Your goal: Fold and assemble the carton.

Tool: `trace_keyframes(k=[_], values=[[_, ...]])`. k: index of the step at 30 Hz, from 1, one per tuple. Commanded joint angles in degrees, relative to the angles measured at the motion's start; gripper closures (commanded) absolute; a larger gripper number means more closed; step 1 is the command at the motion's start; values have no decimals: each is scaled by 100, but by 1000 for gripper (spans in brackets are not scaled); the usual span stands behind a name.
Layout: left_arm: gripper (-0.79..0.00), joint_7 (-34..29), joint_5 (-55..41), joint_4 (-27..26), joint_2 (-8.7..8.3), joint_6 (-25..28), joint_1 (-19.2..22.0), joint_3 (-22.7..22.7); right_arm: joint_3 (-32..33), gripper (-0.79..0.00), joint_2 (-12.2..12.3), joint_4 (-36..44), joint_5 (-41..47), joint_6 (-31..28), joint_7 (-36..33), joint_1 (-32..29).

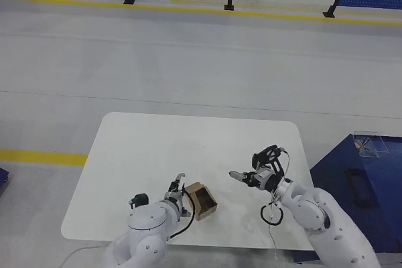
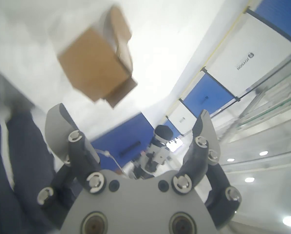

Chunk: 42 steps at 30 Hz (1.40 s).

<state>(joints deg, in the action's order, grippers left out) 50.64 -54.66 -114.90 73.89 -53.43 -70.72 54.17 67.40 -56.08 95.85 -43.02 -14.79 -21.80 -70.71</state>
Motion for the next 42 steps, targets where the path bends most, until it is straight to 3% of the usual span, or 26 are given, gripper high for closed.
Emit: trace_keyframes(k=[1, 3, 9, 20, 26, 35, 42], values=[[-785, -436, 2279, -8, -126, -457, -151, -119, -412, -785, -74, 10, -369, 338, -93, 71], [-785, -527, 2913, 162, -241, -457, -205, -460, -723, -785, -144, -36, -648, 576, -244, 212], [-785, -1804, 3925, 790, -602, -457, 48, -1022, -1395, -785, -358, -302, -976, 1181, -277, 424], [-785, -3536, 4825, 1026, -925, -457, 356, -1442, -2043, -785, -701, -875, -1014, 1746, -209, 761], [-785, -3735, 4974, 1073, -888, -457, 359, -1602, -1917, -785, -740, -841, -1077, 1873, -52, 715], [-785, -3750, 4897, 1481, -585, -457, 651, -1990, -1398, -785, -638, -569, -1181, 1828, -86, 224], [-785, -3633, 4862, 1896, -339, -457, 855, -2217, -1430, -785, -693, -742, -1231, 1727, -232, 255]])
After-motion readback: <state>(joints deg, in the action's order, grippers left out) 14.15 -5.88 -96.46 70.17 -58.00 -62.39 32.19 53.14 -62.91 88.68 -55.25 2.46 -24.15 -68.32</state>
